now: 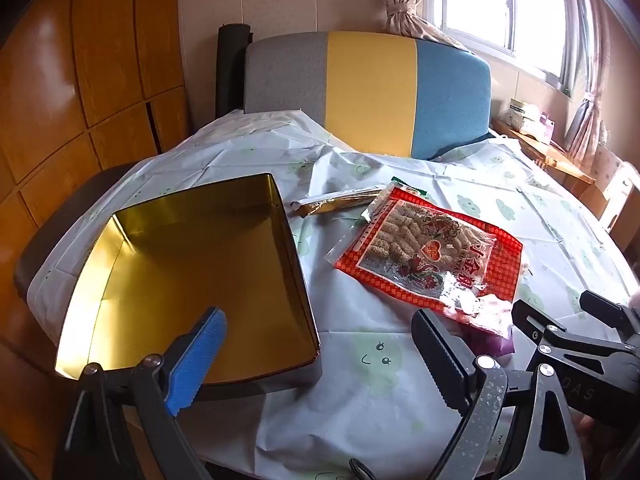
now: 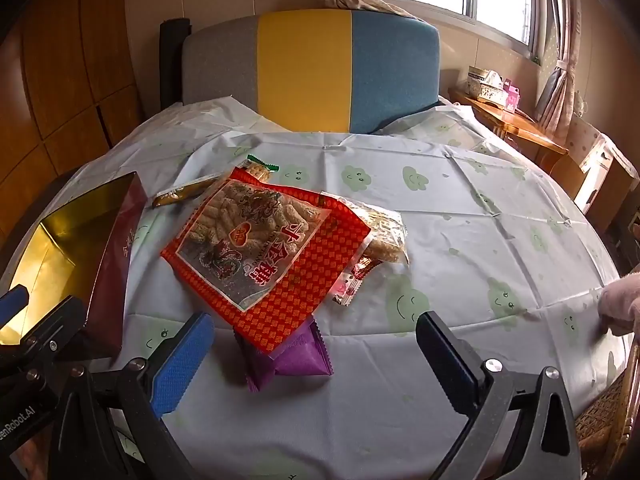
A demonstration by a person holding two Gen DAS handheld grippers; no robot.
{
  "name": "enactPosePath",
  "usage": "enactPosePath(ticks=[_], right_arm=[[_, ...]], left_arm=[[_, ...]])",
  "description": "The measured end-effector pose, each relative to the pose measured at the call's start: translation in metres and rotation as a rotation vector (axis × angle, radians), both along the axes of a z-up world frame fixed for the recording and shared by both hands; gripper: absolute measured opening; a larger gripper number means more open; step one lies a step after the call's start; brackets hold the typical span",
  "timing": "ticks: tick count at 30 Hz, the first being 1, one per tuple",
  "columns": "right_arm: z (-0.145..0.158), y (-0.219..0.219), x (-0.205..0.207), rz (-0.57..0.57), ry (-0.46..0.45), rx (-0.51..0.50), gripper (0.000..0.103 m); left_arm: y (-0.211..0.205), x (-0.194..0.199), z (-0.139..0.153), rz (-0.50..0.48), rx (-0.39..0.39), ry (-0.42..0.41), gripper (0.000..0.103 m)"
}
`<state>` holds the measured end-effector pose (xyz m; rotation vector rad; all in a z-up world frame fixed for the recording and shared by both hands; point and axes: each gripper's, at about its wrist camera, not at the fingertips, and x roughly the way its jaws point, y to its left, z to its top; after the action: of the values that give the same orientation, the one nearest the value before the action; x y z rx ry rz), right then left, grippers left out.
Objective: Organize snacks
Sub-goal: 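Move the left tool toward the red snack bag on the table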
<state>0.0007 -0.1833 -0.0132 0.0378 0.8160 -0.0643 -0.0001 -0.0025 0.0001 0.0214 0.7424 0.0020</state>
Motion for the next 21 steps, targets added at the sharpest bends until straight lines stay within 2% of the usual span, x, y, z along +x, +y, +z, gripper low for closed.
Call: enactPosePath(ticks=[1, 2, 12, 13, 21], right_arm=[[0.000, 0.000, 0.000, 0.001, 0.021, 0.012, 0.103], [0.001, 0.000, 0.000, 0.005, 0.027, 0.011, 0.103], [0.008, -0.001, 0.007, 0.038, -0.019, -0.039, 0.103], [0.009, -0.002, 0.007, 0.040, -0.020, -0.041, 0.103], [0.009, -0.007, 0.012, 0.043, -0.023, -0.045, 0.103]], left_arm=[[-0.001, 0.000, 0.000, -0.004, 0.002, -0.001, 0.094], [0.006, 0.001, 0.000, 0.001, -0.031, -0.002, 0.094], [0.008, 0.000, -0.001, -0.037, 0.021, -0.013, 0.094], [0.002, -0.004, -0.001, 0.004, 0.011, -0.005, 0.095], [0.000, 0.003, -0.001, 0.003, 0.015, 0.010, 0.095]])
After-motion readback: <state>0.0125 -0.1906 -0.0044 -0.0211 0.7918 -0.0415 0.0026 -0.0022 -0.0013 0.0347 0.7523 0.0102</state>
